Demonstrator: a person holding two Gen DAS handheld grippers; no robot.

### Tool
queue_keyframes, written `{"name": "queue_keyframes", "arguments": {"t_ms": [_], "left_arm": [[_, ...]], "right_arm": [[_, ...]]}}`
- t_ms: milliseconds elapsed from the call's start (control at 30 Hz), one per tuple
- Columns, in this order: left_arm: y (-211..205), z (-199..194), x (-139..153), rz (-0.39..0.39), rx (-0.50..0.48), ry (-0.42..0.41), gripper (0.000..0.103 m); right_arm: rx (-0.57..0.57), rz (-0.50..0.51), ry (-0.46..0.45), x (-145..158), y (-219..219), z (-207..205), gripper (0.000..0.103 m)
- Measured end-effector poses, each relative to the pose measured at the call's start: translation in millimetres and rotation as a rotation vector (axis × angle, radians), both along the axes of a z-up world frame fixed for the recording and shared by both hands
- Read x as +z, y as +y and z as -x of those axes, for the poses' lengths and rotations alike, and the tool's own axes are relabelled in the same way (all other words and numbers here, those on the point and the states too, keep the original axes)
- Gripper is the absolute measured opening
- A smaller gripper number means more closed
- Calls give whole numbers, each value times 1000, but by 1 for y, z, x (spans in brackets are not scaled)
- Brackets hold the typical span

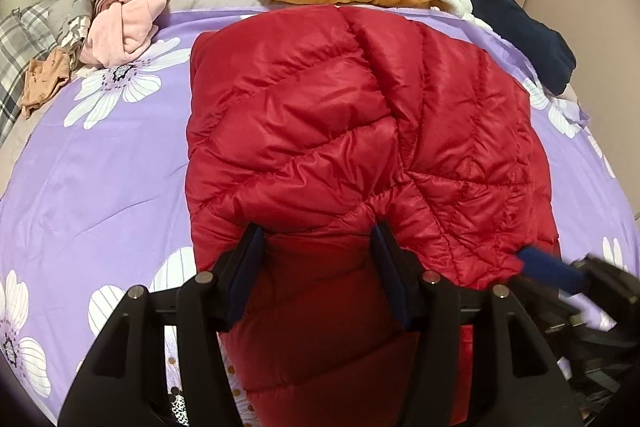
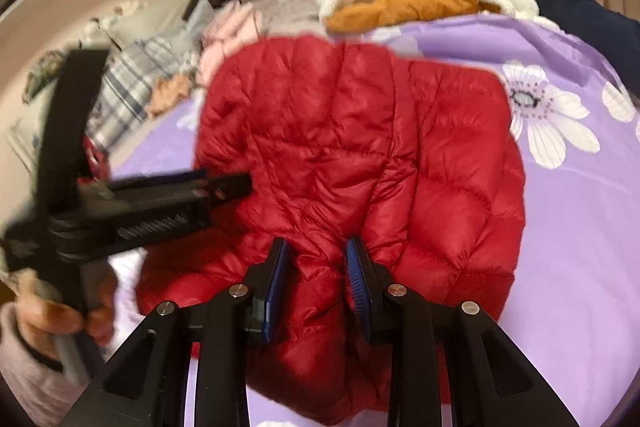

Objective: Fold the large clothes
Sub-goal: 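Press the jacket flat with the right tool while the left tool holds its end, then open both tools and lift them away from the folded jacket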

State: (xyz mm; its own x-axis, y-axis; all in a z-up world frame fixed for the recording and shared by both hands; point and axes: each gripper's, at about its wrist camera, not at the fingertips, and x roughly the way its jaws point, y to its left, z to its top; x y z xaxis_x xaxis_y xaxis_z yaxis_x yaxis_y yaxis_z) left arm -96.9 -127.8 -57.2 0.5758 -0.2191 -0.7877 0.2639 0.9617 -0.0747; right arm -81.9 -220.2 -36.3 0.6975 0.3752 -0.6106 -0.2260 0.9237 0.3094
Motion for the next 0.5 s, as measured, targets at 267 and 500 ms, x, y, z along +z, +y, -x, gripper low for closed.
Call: {"name": "queue_keyframes", "arguments": {"t_ms": [267,500], "left_arm": [[-3,2,0,-4,-2,-7,56],[-4,-1,-3,-19,-10,-9,56]], "right_arm": [[-39,-35,-98,29,-5,-15,31],[-85,-57,15,0,-1,-52,31]]}}
